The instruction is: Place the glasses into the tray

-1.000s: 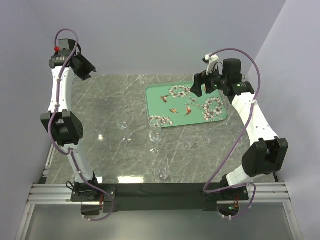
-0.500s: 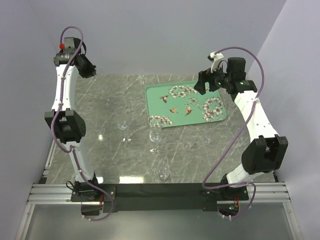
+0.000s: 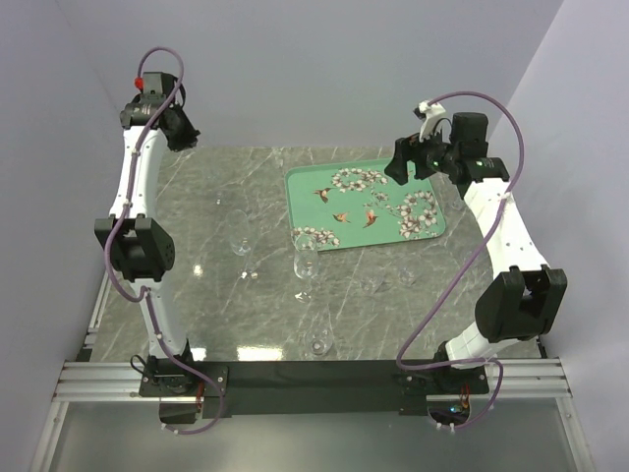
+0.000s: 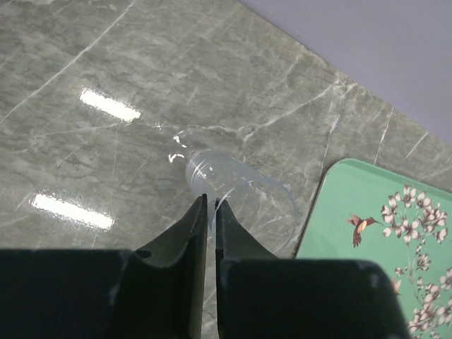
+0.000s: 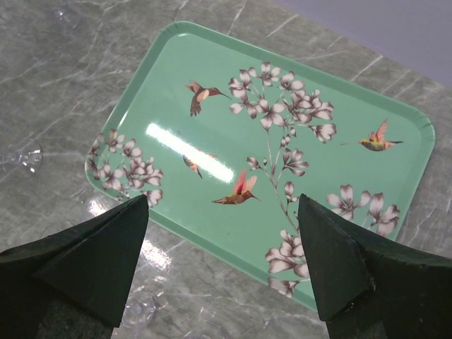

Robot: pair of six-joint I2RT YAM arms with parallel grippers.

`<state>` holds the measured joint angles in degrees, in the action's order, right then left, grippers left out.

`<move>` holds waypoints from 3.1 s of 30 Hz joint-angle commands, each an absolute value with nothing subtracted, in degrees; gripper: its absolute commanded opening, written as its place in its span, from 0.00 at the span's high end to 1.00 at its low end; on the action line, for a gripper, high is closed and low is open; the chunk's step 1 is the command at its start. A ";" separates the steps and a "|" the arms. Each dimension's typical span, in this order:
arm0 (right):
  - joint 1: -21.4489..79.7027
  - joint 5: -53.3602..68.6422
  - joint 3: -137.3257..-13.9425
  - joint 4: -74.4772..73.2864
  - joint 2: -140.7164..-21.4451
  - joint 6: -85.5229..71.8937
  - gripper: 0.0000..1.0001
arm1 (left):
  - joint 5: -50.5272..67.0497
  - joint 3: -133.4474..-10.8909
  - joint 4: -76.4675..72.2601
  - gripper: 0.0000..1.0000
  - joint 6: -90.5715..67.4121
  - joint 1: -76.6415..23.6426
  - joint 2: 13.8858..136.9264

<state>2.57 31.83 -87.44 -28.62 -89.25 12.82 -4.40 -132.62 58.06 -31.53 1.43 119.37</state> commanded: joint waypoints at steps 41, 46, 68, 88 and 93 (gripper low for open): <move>0.70 34.37 -87.72 -26.98 -89.38 11.07 0.10 | -0.44 -137.72 49.40 1.00 -27.07 -13.00 113.46; 0.70 34.28 -87.36 -27.16 -89.56 11.25 0.11 | 0.34 -138.69 49.04 1.00 -28.12 -14.76 114.43; 0.26 34.54 -85.34 -26.81 -89.21 11.43 0.11 | -2.98 -140.89 51.24 1.00 -27.07 -22.14 118.30; 0.26 35.16 -85.43 -26.54 -89.56 11.07 0.12 | -6.94 -140.98 53.17 1.00 -24.70 -25.05 121.20; 0.26 35.25 -85.34 -26.46 -89.74 10.99 0.12 | -6.86 -140.89 53.09 1.00 -24.87 -25.22 121.82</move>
<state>0.71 34.15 -85.43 -28.32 -89.32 11.38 -6.20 -137.71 55.55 -25.12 -24.80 121.67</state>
